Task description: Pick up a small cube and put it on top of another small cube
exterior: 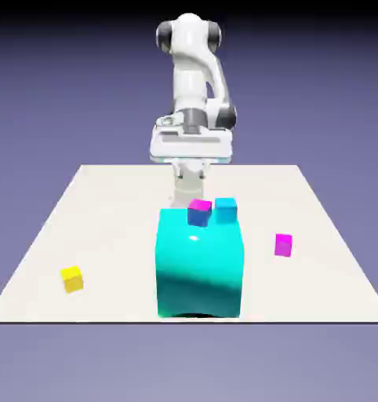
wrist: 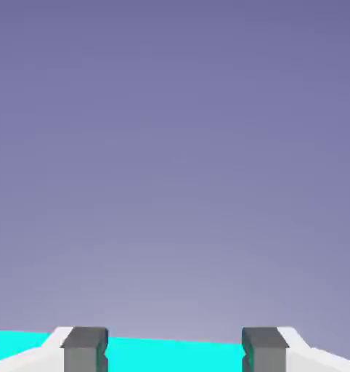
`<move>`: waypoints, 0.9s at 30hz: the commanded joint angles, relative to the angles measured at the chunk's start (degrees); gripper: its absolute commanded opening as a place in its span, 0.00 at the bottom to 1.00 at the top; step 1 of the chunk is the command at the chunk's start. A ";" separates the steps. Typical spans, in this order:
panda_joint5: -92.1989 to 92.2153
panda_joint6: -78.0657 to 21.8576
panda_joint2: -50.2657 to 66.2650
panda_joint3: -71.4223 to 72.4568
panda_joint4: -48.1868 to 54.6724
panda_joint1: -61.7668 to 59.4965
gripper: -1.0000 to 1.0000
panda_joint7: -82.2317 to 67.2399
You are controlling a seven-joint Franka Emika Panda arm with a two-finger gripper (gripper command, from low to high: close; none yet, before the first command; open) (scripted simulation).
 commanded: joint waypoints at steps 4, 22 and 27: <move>0.80 -1.26 3.03 -0.40 0.33 4.92 0.50 -9.97; 4.43 -6.94 16.63 -2.18 1.84 27.07 0.50 -54.82; 5.43 -8.52 20.41 -2.68 2.26 33.22 0.50 -67.28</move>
